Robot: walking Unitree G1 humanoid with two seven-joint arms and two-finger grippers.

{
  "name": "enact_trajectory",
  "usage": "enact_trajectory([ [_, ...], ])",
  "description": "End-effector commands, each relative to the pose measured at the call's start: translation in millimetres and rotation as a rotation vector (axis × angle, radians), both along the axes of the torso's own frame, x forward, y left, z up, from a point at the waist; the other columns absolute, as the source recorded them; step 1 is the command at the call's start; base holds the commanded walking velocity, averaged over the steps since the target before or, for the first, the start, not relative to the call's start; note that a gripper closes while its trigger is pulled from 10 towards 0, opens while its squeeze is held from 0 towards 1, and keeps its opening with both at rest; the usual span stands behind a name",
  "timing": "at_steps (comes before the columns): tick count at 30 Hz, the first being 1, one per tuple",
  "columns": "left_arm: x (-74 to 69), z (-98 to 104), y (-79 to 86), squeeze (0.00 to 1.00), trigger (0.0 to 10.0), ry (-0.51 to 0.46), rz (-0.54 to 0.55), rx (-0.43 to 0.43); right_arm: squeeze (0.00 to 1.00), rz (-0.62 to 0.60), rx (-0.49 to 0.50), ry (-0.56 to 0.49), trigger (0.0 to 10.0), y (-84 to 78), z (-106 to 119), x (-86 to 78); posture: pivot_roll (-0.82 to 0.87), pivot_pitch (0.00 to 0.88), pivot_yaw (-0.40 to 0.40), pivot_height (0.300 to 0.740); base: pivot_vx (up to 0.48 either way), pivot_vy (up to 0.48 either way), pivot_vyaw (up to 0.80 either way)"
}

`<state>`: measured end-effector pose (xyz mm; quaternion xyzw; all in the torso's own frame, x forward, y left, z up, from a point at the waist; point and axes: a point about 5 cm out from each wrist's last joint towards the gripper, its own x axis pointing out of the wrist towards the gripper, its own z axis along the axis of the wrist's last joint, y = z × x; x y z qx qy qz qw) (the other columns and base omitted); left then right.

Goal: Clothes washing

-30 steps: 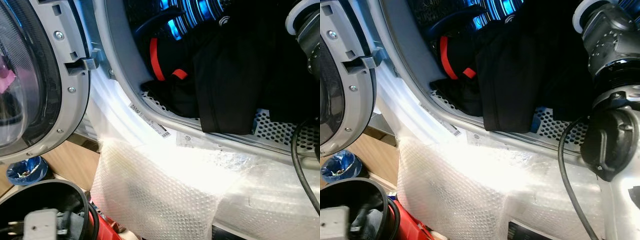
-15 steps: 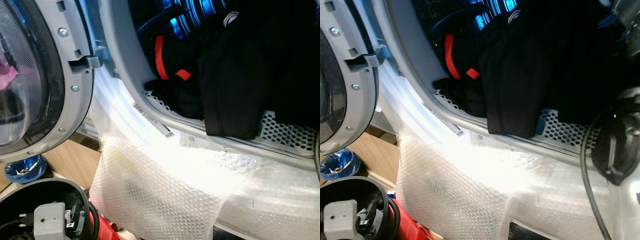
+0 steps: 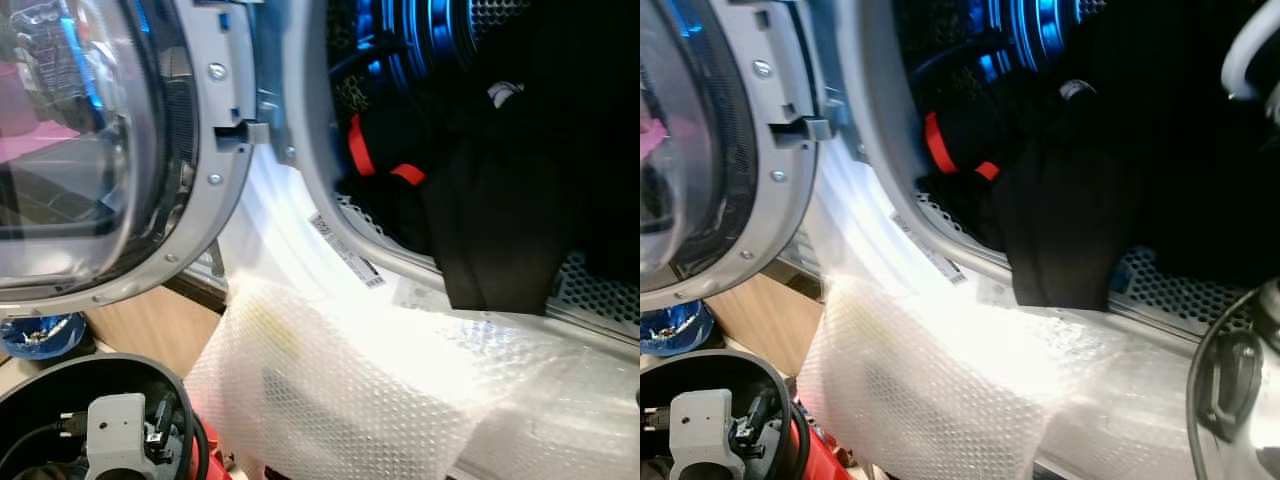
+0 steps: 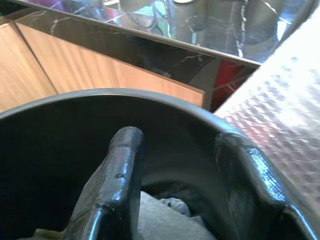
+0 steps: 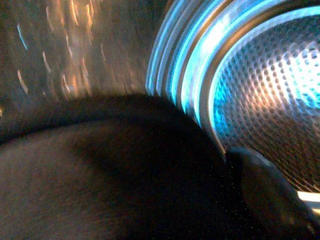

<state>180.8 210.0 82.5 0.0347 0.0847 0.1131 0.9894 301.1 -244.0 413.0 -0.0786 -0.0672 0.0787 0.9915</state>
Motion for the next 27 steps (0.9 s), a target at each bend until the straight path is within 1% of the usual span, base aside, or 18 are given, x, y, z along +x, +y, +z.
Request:
enact_trajectory([
  [1, -0.1, -3.8, -3.6, 0.00, 10.0, 0.016, -0.017, -0.002, 0.00, -0.147, -0.124, -0.030, 10.0, -18.7, -3.1, -6.3, -0.08, 0.078, 0.012, 0.740, 0.000, 0.000, 0.00],
  [3, -0.1, -4.2, -4.2, 0.00, 10.0, 0.016, -0.019, -0.003, 0.00, -0.190, -0.153, -0.037, 10.0, -22.6, -3.9, -6.9, -0.08, 0.078, 0.012, 0.740, 0.000, 0.000, 0.00],
  [5, 0.5, -4.7, -5.5, 0.00, 10.0, 0.015, -0.021, -0.005, 0.00, -0.271, -0.218, -0.071, 10.0, -28.8, -4.3, -8.0, -0.08, 0.080, 0.012, 0.740, 0.000, 0.000, 0.00],
  [7, 1.6, -5.3, -6.8, 0.00, 10.0, 0.014, -0.030, -0.003, 0.00, -0.343, -0.259, -0.100, 10.0, -34.0, -6.6, -1.7, -0.08, 0.082, 0.009, 0.740, 0.000, 0.000, 0.00],
  [9, 2.8, -4.8, -6.8, 0.00, 10.0, 0.012, -0.031, -0.003, 0.00, -0.316, -0.225, -0.102, 10.0, -28.3, -9.2, 4.7, -0.08, 0.085, 0.010, 0.740, 0.000, 0.000, 0.00],
  [10, 4.1, -4.6, -6.8, 0.00, 10.0, 0.010, -0.032, -0.003, 0.00, -0.291, -0.138, -0.103, 10.0, -17.3, -13.6, 15.6, -0.08, 0.084, 0.010, 0.740, 0.000, 0.000, 0.00],
  [11, 4.1, -4.6, -6.8, 0.00, 10.0, 0.010, -0.032, -0.003, 0.00, -0.291, -0.138, -0.103, 10.0, -17.3, -13.6, 15.6, -0.08, 0.084, 0.010, 0.740, 0.000, 0.000, 0.00],
  [12, 5.1, -4.6, -6.8, 0.00, 10.0, 0.008, -0.032, -0.002, 0.00, -0.294, -0.080, -0.103, 10.0, -8.3, -16.7, 24.0, -0.07, 0.083, 0.005, 0.740, 0.000, 0.000, 0.00],
  [14, 6.1, -3.9, -6.2, 0.00, 10.0, 0.002, -0.028, 0.001, 0.00, -0.306, 0.029, -0.103, 10.0, 2.3, -20.1, 31.0, -0.07, 0.083, 0.005, 0.740, 0.000, 0.000, 0.00],
  [15, 6.1, -3.4, -5.0, 0.00, 10.0, -0.002, -0.021, 0.005, 0.00, -0.269, 0.196, -0.096, 10.0, 20.3, -25.2, 34.8, -0.06, 0.082, -0.003, 0.740, 0.000, 0.000, 0.00],
  [16, 6.1, -3.3, -4.8, 0.00, 10.0, -0.002, -0.020, 0.006, 0.00, -0.259, 0.231, -0.095, 10.0, 24.2, -26.5, 35.4, -0.06, 0.082, -0.003, 0.740, 0.000, 0.000, 0.00],
  [17, 5.6, -3.3, -4.3, 0.00, 10.0, -0.003, -0.016, 0.006, 0.00, -0.229, 0.234, -0.094, 10.0, 35.2, -29.1, 35.0, -0.06, 0.078, -0.005, 0.740, 0.000, 0.000, 0.00],
  [20, 5.0, -3.4, -4.0, 0.00, 10.0, -0.005, -0.008, 0.005, 0.00, -0.177, 0.184, -0.077, 10.0, 57.6, -35.3, 33.4, -0.06, 0.077, -0.006, 0.740, 0.000, 0.000, 0.00],
  [21, 5.2, -3.5, -5.1, 0.00, 10.0, -0.007, -0.006, 0.001, 0.00, -0.227, 0.033, -0.134, 10.0, 60.2, -32.0, 28.8, -0.06, 0.076, -0.009, 0.740, 0.000, 0.000, 0.00],
  [23, 5.7, -3.5, -6.2, 0.00, 10.0, -0.009, -0.009, -0.002, 0.00, -0.255, -0.082, -0.186, 10.0, 56.7, -27.6, 25.5, -0.07, 0.078, -0.009, 0.740, 0.000, 0.000, 0.00],
  [24, 5.9, -3.7, -6.5, 0.00, 10.0, -0.009, -0.010, -0.002, 0.00, -0.266, -0.072, -0.185, 10.0, 52.6, -26.6, 24.9, -0.07, 0.078, -0.009, 0.740, 0.000, 0.000, 0.00],
  [25, 6.3, -3.7, -7.7, 0.00, 10.0, -0.010, -0.012, -0.003, 0.00, -0.273, -0.060, -0.189, 10.0, 42.1, -22.3, 20.8, -0.07, 0.079, -0.012, 0.740, 0.000, 0.000, 0.00],
  [27, 6.7, -3.9, -8.0, 0.00, 10.0, -0.011, -0.012, -0.004, 0.00, -0.247, -0.069, -0.186, 10.0, 39.3, -18.7, 14.8, -0.07, 0.081, -0.015, 0.740, 0.000, 0.000, 0.00],
])
